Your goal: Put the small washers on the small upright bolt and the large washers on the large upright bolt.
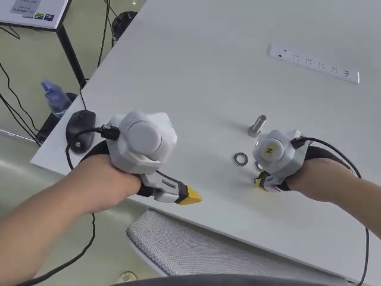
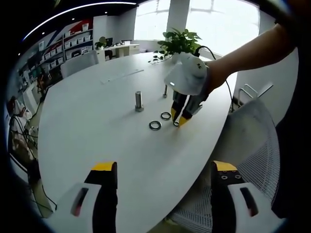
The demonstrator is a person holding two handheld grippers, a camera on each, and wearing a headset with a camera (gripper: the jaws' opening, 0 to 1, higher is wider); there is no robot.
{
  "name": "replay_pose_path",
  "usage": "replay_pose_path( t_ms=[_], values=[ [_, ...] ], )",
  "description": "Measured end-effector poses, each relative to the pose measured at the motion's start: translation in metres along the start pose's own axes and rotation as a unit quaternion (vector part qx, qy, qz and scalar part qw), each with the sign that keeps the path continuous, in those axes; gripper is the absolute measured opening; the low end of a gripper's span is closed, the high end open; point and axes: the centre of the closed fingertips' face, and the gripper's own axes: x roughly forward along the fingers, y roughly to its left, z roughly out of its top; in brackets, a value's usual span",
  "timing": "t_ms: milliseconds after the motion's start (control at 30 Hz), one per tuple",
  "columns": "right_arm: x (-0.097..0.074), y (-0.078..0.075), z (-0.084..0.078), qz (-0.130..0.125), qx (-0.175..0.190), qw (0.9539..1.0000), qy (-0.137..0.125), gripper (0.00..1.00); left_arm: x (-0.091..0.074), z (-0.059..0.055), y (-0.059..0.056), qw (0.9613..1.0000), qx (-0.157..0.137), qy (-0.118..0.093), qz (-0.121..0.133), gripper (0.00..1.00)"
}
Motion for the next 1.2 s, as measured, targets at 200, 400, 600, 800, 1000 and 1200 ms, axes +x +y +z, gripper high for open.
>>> replay_pose_path(
  t_ms=[200, 400, 600, 800, 1000, 1200],
  values=[
    [-0.003, 0.001, -0.001, 0.022, 0.037, 0.9986, -0.03, 0.12, -0.002, 0.004, -0.001, 0.9999, -0.011, -0.007, 0.0, 0.78],
    [-0.007, -0.001, -0.005, 0.02, 0.046, 0.9982, -0.031, 0.12, -0.001, 0.001, 0.0, 1.0, -0.006, 0.003, 0.004, 0.77],
    [-0.02, -0.009, -0.02, 0.015, 0.06, 0.9977, -0.028, 0.12, -0.003, 0.001, 0.004, 0.9999, -0.011, -0.002, 0.008, 0.77],
    [-0.038, -0.026, -0.045, 0.001, 0.074, 0.997, -0.024, 0.12, -0.004, 0.006, 0.006, 0.9998, -0.01, -0.012, 0.009, 0.78],
    [-0.053, -0.035, -0.067, -0.012, 0.08, 0.9966, -0.017, 0.12, -0.004, 0.016, 0.003, 0.9996, -0.01, -0.025, 0.01, 0.82],
    [-0.067, -0.044, -0.081, -0.017, 0.096, 0.9951, -0.018, 0.12, -0.001, 0.015, -0.006, 0.9996, -0.012, -0.025, 0.004, 0.84]
  ],
)
